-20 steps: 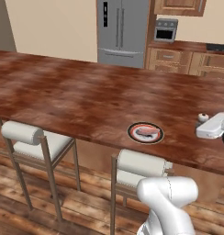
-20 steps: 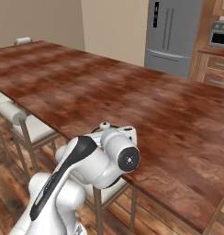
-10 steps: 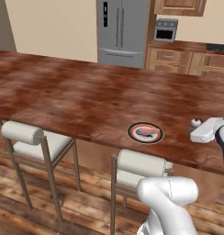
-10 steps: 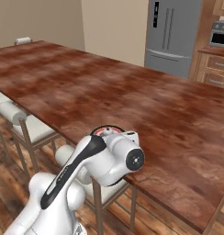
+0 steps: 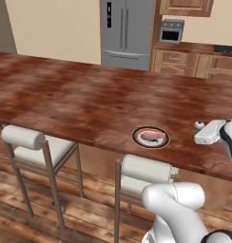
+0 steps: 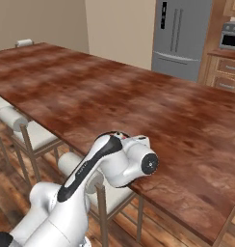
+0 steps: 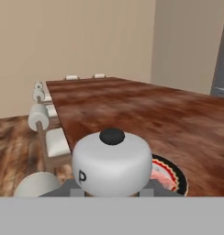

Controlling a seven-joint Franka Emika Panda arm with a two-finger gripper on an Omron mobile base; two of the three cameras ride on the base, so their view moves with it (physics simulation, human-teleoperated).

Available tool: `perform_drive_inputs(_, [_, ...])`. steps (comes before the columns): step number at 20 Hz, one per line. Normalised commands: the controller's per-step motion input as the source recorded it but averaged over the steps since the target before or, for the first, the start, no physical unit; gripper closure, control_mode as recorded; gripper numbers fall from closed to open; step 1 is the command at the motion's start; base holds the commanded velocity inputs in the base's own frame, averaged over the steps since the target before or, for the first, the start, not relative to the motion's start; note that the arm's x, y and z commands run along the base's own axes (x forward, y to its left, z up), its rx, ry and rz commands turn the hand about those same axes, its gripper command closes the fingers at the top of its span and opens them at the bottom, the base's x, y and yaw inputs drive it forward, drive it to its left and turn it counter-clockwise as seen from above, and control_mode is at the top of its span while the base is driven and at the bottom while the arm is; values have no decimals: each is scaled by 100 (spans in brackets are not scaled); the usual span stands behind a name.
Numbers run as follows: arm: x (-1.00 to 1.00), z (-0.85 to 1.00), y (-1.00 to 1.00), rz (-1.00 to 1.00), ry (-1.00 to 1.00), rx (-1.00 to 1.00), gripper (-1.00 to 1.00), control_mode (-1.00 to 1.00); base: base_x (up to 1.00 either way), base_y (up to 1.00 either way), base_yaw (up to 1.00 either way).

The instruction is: Retrieve the shaker from the cabinet and place it next the steak on a plate on the dining table.

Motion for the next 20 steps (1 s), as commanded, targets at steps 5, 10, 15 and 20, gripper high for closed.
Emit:
perform_drive_inputs(5, [26,-17,-2,2,0,0,100,-100,0,0,0])
perform_drive_inputs(10, [26,-26,-1,2,3,0,100,-100,0,0,0])
perform_drive_inputs(15, [27,-30,-1,3,1,0,100,-100,0,0,0])
perform_drive_inputs(20, [24,-39,-14,5,0,0,100,-100,0,0,0])
